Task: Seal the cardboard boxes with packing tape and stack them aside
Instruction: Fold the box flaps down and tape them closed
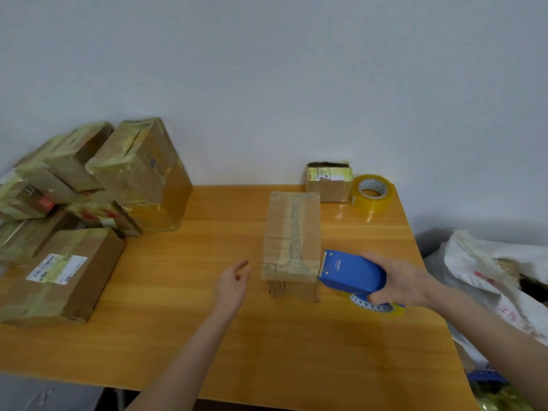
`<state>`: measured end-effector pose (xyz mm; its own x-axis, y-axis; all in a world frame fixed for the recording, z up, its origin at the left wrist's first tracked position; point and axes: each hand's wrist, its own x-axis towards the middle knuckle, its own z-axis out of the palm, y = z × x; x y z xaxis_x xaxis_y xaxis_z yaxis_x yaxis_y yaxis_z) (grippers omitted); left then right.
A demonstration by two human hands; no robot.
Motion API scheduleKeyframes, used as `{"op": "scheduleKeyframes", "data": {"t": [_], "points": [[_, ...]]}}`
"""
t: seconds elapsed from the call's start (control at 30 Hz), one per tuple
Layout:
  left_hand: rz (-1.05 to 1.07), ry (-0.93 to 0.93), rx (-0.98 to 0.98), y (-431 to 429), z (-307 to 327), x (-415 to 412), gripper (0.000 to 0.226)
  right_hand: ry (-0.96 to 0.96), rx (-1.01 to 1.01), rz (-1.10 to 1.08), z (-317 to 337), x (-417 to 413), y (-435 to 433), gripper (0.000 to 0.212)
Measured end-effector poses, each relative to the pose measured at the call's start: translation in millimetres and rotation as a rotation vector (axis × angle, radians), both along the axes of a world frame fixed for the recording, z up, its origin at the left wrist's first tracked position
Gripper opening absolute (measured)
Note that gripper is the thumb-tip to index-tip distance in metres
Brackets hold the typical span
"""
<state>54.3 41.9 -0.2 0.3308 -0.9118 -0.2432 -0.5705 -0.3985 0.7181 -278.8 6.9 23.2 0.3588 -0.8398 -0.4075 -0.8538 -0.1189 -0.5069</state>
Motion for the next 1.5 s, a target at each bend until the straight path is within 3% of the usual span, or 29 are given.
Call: {"op": "scheduleKeyframes", "data": {"t": [0.1,0.2,0.3,0.33,0.43,0.5,0.73,1.03,1.33,1.5], "points": [[-0.111,-0.029,-0.237,8.7,10.1,-17.2,0.042,-0.019,0.003,-0.006,-6.0,0.6,1.3,0.085],[-0.300,0.065,-0.183,16.8,17.0,-42.9,0.051,-0.043,0.008,-0.016,-8.7,0.1,2.0,0.083],[-0.249,0.092,-0.182,15.2,16.8,-38.5,0.049,-0.048,0.000,-0.008,-11.7,8.0,1.7,0.081],[-0.280,0.009,-0.155,14.4,13.2,-33.0,0.053,-0.050,-0.001,-0.011,-12.6,11.8,0.9,0.082],[-0.543,-0.576,-0.122,14.7,0.2,-22.4,0.076,-0.079,0.029,-0.001,-14.8,22.6,0.4,0.084],[-0.700,-0.748,-0.163,15.8,-3.5,-28.6,0.083,-0.068,0.028,0.015,-15.7,22.5,1.1,0.083],[-0.755,-0.800,-0.114,16.9,-0.5,-31.3,0.071,-0.072,0.023,0.054,-13.1,20.7,2.7,0.081],[-0.874,-0.817,-0.228,12.8,7.5,-59.3,0.087,-0.061,-0.099,0.059,-9.1,7.7,11.6,0.073],[-0.858,-0.831,-0.217,10.3,3.9,-55.6,0.089,-0.223,-0.013,-0.008,-6.8,-12.3,21.9,0.066],[-0.863,-0.843,-0.198,8.1,6.9,-59.5,0.093,-0.124,0.013,0.000,-7.6,-34.8,27.1,0.070]]}}
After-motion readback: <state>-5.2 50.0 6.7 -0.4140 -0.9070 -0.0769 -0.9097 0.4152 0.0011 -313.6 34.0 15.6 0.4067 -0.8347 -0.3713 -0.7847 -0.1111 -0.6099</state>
